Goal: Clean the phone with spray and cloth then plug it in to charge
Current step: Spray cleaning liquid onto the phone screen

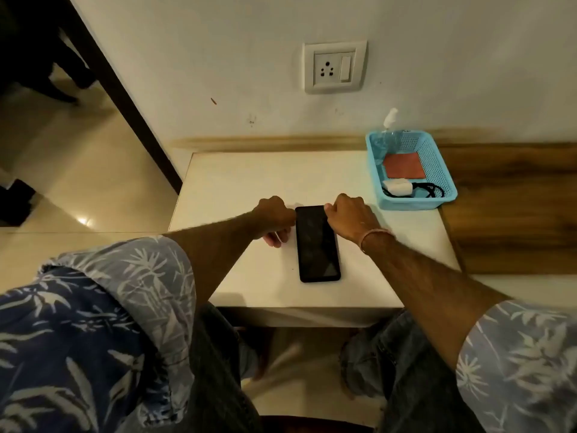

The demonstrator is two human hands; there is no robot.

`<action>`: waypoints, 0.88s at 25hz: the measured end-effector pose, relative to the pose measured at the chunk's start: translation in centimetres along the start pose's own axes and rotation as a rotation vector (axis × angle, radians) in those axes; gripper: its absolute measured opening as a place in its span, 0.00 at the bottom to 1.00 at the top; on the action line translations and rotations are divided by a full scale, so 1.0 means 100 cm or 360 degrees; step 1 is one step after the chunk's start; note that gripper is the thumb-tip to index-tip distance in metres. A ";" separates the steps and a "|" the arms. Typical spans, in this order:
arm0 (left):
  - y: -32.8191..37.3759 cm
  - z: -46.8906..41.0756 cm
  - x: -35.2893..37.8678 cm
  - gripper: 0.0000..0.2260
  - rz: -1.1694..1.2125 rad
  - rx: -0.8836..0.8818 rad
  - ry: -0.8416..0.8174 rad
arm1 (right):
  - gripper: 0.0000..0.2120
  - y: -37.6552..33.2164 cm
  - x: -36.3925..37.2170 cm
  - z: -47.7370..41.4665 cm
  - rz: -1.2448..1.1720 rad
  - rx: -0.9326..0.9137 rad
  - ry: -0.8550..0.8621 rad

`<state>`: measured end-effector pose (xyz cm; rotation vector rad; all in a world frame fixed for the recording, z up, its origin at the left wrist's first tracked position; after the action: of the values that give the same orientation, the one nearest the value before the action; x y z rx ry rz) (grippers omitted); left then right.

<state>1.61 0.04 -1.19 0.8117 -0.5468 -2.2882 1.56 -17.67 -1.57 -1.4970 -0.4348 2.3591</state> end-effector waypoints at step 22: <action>-0.010 -0.037 0.024 0.12 0.1543 0.0555 0.0614 | 0.10 -0.006 0.012 -0.027 -0.1843 -0.0109 0.0255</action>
<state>2.25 -1.51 -5.38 0.8597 -0.9168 -1.1387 3.58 -16.42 -3.42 -0.9837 -1.0005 1.3043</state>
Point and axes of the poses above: each hand's wrist, its own z-axis away from the middle knuckle, its own x-axis out of the palm, y = z × x, the point moved 2 cm from there along -z, towards the middle knuckle, and after that the axes turned 15 degrees about -y, right-handed, at the moved point
